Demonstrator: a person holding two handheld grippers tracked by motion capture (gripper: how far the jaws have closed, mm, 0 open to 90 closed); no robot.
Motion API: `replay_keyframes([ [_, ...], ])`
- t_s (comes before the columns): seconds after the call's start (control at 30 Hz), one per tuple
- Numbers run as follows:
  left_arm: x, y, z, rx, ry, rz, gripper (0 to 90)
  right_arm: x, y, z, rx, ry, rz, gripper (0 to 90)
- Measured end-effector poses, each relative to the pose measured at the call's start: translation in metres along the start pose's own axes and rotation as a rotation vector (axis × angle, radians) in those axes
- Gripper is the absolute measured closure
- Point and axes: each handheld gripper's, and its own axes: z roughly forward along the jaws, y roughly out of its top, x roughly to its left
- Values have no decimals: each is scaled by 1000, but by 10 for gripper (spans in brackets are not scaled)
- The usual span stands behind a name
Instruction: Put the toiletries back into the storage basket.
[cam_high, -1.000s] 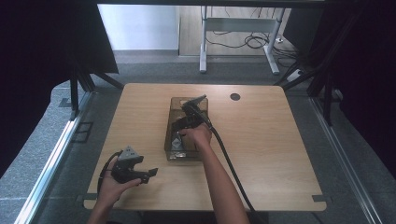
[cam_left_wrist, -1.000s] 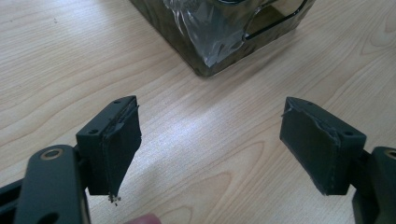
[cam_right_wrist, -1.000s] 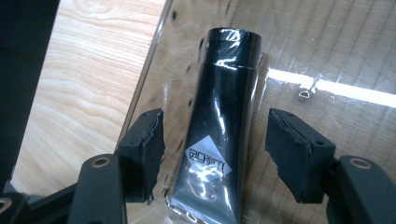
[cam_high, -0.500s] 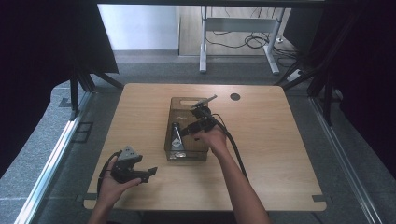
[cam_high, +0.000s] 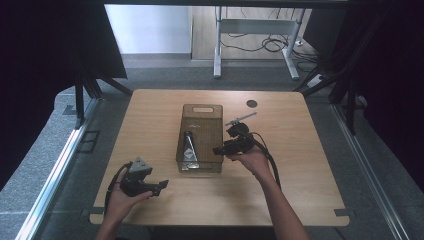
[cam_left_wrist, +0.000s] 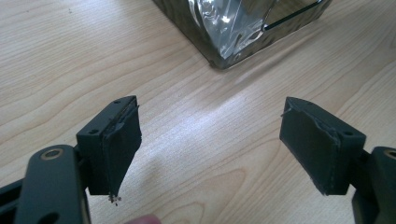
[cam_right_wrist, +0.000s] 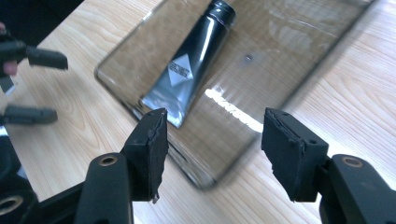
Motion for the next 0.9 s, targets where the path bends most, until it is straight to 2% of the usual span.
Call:
replay_keyframes([
  [0.13, -1, 0, 2, 6, 9, 3, 209, -8, -19, -11, -30, 3, -12, 412],
  [0.37, 0, -2, 3, 9, 29, 2, 209, -28, -57, -23, -69, 10, 0, 418],
  [0.5, 0, -2, 3, 6, 35, 3, 209, -38, -78, -30, -122, -24, 15, 447],
  [0.6, 0, -2, 2, 3, 38, 9, 210, -48, -93, -35, -139, -28, 32, 446],
  [0.8, 1, -3, 2, 12, 43, 3, 210, -58, -111, -37, -185, 2, 68, 442],
  [0.9, 1, -3, 2, 11, 43, 1, 209, -57, -111, -37, -174, -27, 45, 428],
])
